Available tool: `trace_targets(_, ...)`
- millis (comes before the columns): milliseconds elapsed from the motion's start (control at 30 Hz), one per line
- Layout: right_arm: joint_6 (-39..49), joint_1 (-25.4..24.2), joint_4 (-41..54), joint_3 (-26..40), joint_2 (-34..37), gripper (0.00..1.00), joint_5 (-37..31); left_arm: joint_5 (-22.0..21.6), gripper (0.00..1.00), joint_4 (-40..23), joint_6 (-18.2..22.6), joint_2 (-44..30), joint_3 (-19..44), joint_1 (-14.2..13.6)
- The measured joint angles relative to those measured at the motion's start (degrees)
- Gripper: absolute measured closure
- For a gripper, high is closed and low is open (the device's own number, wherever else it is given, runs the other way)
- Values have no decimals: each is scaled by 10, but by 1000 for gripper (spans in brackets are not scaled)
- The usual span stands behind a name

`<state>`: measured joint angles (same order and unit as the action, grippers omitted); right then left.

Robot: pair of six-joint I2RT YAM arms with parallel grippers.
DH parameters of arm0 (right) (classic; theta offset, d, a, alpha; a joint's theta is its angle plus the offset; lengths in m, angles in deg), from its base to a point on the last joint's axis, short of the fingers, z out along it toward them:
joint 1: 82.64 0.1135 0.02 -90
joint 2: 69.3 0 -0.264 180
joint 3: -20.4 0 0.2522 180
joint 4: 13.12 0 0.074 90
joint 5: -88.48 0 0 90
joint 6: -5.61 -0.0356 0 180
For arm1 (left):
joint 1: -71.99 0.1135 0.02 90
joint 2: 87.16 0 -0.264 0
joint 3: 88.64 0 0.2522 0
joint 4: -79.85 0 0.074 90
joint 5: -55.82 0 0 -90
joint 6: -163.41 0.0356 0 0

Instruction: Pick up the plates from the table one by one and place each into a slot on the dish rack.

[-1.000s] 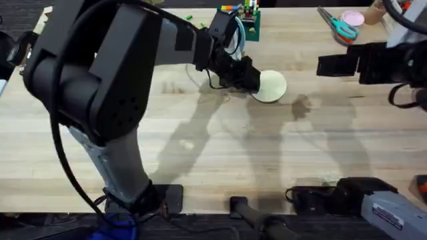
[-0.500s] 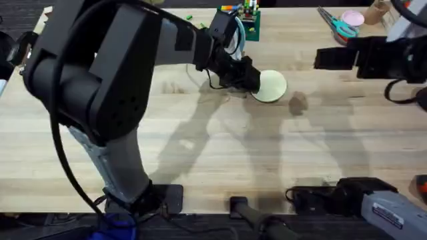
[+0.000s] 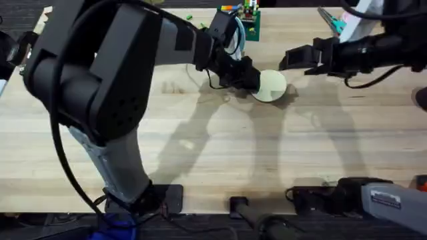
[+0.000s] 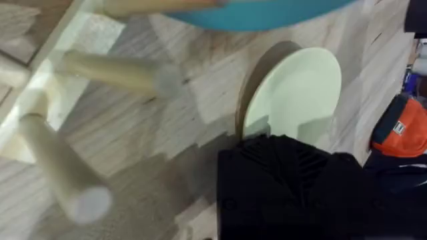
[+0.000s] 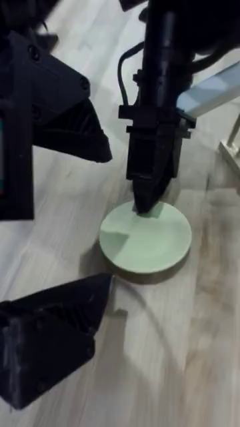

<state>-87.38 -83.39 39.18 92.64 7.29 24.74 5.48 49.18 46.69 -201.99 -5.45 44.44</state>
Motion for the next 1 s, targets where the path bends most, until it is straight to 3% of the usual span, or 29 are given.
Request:
trace_targets(300, 48, -58, -6, 0, 112, 6, 102, 0, 960, 0, 0, 0, 0, 0)
trace_targets(600, 82, -62, -39, 0, 222, 6, 165, 0, 960, 0, 0, 0, 0, 0)
trace_targets(1000, 94, -65, -52, 7, 254, 45, 197, 0, 962, 0, 0, 0, 0, 0)
